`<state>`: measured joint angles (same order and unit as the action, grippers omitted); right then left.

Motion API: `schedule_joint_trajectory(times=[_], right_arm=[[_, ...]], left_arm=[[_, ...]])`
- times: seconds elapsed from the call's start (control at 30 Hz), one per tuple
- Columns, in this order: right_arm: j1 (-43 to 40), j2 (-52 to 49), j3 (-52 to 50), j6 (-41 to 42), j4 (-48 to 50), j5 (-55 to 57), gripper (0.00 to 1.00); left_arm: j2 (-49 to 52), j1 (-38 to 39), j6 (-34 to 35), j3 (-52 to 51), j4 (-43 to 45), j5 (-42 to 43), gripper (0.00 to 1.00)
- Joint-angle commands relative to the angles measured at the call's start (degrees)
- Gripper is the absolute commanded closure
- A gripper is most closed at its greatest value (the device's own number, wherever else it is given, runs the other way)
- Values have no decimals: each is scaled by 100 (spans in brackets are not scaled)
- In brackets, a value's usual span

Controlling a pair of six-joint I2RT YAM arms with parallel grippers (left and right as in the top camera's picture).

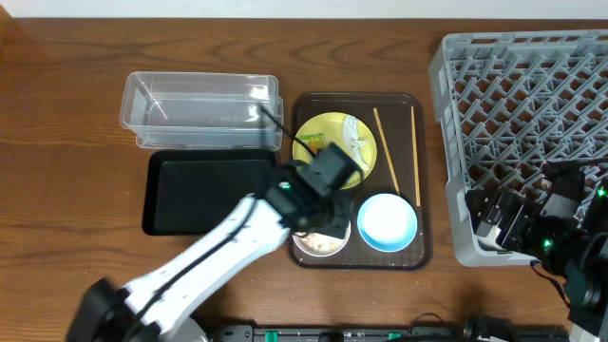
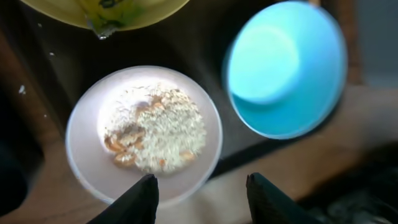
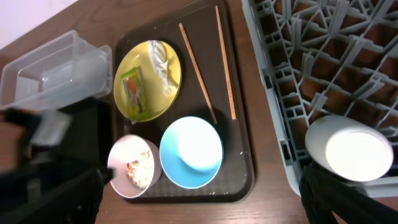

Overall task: Sort waste into correct bins and load items into the dishwasher rack
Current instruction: 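Grasp the pink rice bowl rim with the left gripper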

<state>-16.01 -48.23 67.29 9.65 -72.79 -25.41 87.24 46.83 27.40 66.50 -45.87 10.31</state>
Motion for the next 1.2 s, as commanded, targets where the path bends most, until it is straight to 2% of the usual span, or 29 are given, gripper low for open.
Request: schedule_joint_trajectory(times=[0.0,0.1,0.47,0.63,0.77,0.8,1.0,1.17], right_arm=[[-42,-4,46,-166,-52,-92,2],[-42,-4,46,-164,-68,-72,2],[-42,-7,44,-162,-68,-33,1],[-42,-7,44,-162,-66,-31,1],[-42,-7,44,-162,-68,-31,1],[-42,-7,44,-162,-68,-31,1],[-42,-7,44,-162,-68,-31,1],[-42,-7,44,-164,-68,13,1]], left_arm=[[466,197,238,-66,120,-503,53],[796,293,350,-66,234,-498,55],[1401,553,382,-66,728,-498,57],[1606,599,382,-70,741,-503,69],[1725,599,402,-70,647,-503,92],[1725,597,402,-70,640,-505,94],[1711,597,400,-66,605,-634,94],[1451,581,341,168,127,-654,94]])
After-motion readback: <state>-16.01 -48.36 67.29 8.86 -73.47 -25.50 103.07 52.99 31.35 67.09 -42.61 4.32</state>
